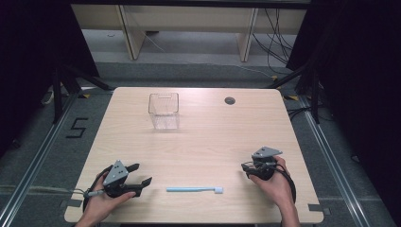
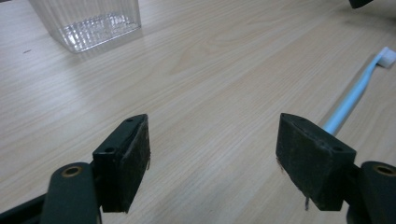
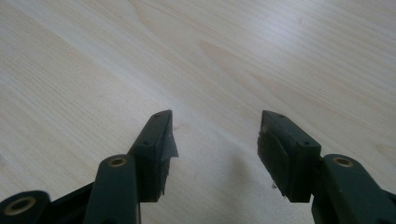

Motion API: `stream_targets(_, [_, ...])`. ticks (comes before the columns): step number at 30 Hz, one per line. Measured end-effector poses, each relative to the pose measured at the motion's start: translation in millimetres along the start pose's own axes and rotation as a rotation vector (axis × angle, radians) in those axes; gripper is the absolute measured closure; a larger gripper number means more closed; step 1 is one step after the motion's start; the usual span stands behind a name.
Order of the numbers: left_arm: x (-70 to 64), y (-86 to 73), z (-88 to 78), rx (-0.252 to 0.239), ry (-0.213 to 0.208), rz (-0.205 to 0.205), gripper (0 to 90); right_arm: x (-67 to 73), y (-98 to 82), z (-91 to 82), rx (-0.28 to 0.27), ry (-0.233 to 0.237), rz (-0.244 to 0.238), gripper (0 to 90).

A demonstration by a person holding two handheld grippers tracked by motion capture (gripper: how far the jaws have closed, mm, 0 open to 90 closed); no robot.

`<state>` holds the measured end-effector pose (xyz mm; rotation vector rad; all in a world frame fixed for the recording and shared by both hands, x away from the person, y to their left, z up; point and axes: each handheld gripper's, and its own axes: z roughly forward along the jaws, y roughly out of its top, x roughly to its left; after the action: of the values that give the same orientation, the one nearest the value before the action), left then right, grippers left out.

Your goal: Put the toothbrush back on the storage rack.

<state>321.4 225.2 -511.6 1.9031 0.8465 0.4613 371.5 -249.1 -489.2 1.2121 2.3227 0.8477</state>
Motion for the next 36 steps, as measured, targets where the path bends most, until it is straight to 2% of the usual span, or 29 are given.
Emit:
stream_targets(2, [-1.7,5.3,0.3,0.018,-0.022,0.017,26.1,0.5,0.3,-0.4,0.005,0.002,0.002,46.3])
stream_targets(5, [-4.5,14.1,1.1,0.069,-0.065,0.077,28.0,1.2,1.1,-1.7,0.02,0.002,-0.001,46.3])
stream_targets(6, [-7.0,18.4,1.1,0.096,-0.071,0.097,30.4,1.2,0.8,-1.6,0.025,0.002,-0.021,46.3])
stream_targets(10, [-9.5,33.5,0.3,0.142,-0.101,0.171,32.9,3.0,1.1,-1.6,0.033,0.005,-0.025,46.2])
stream_targets(11, [-9.4,38.6,0.0,0.161,-0.116,0.207,34.9,2.9,1.9,-1.6,0.039,0.01,-0.031,46.1])
stream_targets(12, [-11.4,41.1,0.0,0.163,-0.122,0.205,34.9,2.9,1.9,-1.6,0.039,0.01,-0.031,46.1])
stream_targets(13, [-10.6,46.6,-0.9,0.204,-0.136,0.248,35.9,3.6,2.1,-2.0,0.046,0.013,-0.025,46.1])
stream_targets(14, [-12.0,48.7,0.1,0.214,-0.158,0.259,37.7,4.9,2.5,-1.9,0.047,0.012,-0.018,46.0])
stream_targets(16, [-14.5,54.2,0.7,0.279,-0.176,0.309,39.2,4.3,2.6,-0.8,0.043,0.014,-0.04,45.8])
stream_targets(17, [-16.8,58.2,2.0,0.339,-0.193,0.36,40.6,6.7,3.7,-1.2,0.057,0.023,-0.02,45.8])
stream_targets(18, [-16.8,58.2,2.0,0.339,-0.193,0.36,40.7,6.7,3.7,-1.2,0.057,0.023,-0.02,45.8])
stream_targets(21, [-21.9,66.3,4.0,0.448,-0.234,0.441,40.7,5.8,4.3,-0.2,0.06,0.026,-0.04,45.7])
stream_targets(23, [-25.7,70.9,6.5,0.511,-0.264,0.455,41.0,6.3,4.5,-0.3,0.064,0.028,-0.035,45.7])
stream_targets(25, [-28.9,74.9,9.6,0.551,-0.282,0.46,43.2,6.9,5.1,-0.7,0.071,0.029,-0.035,45.7])
stream_targets(26, [-32.0,79.4,13.6,0.611,-0.298,0.468,44.2,7.3,5.5,-0.9,0.072,0.031,-0.035,45.8])
stream_targets(27, [-32.0,79.4,13.6,0.611,-0.298,0.468,45.1,7.3,5.5,-0.9,0.072,0.031,-0.035,45.8])
stream_targets(28, [-33.2,82.6,16.8,0.642,-0.313,0.486,45.1,7.4,5.8,-1.0,0.071,0.033,-0.036,45.8])
stream_targets(29, [-34.7,83.4,19.1,0.649,-0.319,0.474,46.6,7.8,6.1,-1.2,0.073,0.035,-0.037,45.9])
stream_targets(30, [-36.5,87.6,25.3,0.688,-0.34,0.495,48.3,7.0,6.2,-0.6,0.068,0.036,-0.056,45.9])
stream_targets(33, [-40.1,89.5,31.5,0.712,-0.357,0.488,50.9,7.3,6.8,-1.3,0.073,0.041,-0.051,45.9])
stream_targets(35, [-43.5,92.2,37.4,0.734,-0.373,0.507,51.3,7.6,7.3,-2.2,0.073,0.044,-0.041,45.9])
stream_targets(36, [-45.7,93.7,40.7,0.743,-0.381,0.519,51.6,7.0,7.2,-2.0,0.063,0.04,-0.05,45.9])
